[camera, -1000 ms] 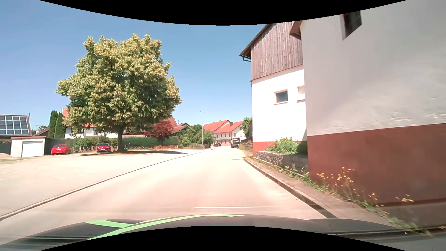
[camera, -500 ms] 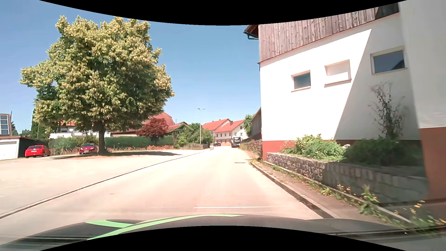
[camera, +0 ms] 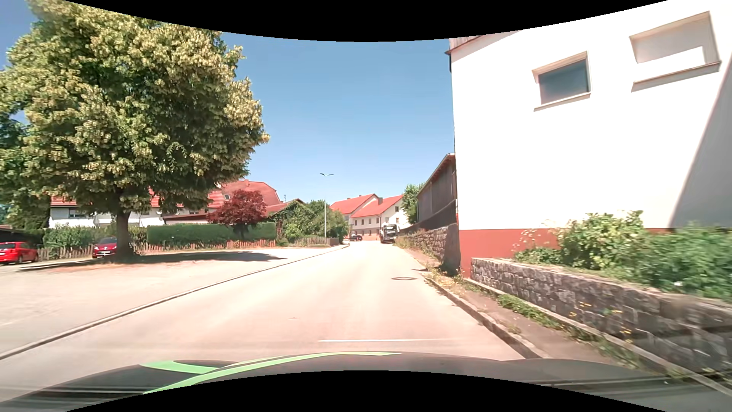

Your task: Follow the waypoints while adhering to traffic rules and regulations

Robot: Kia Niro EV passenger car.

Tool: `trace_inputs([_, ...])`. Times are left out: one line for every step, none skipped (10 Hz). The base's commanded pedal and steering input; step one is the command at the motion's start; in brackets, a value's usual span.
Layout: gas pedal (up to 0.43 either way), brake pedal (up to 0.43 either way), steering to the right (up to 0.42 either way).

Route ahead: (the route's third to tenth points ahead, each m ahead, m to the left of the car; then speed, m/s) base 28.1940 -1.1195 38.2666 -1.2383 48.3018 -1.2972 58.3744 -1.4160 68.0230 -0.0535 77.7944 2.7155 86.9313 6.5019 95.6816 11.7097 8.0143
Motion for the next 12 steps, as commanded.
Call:
trace_inputs([0.13,0.0,0.001])
trace_inputs([0.138,0.0,0.004])
trace_inputs([0.138,0.0,0.006])
trace_inputs([0.138,0.0,0.009])
trace_inputs([0.138,0.0,0.015])
trace_inputs([0.138,0.0,0.018])
trace_inputs([0.15,0.0,0.018])
trace_inputs([0.15,0.0,0.018])
trace_inputs([0.15,0.0,0.018])
trace_inputs([0.15,0.0,0.018])
trace_inputs([0.15,0.0,0.019])
trace_inputs([0.15,0.0,0.019])
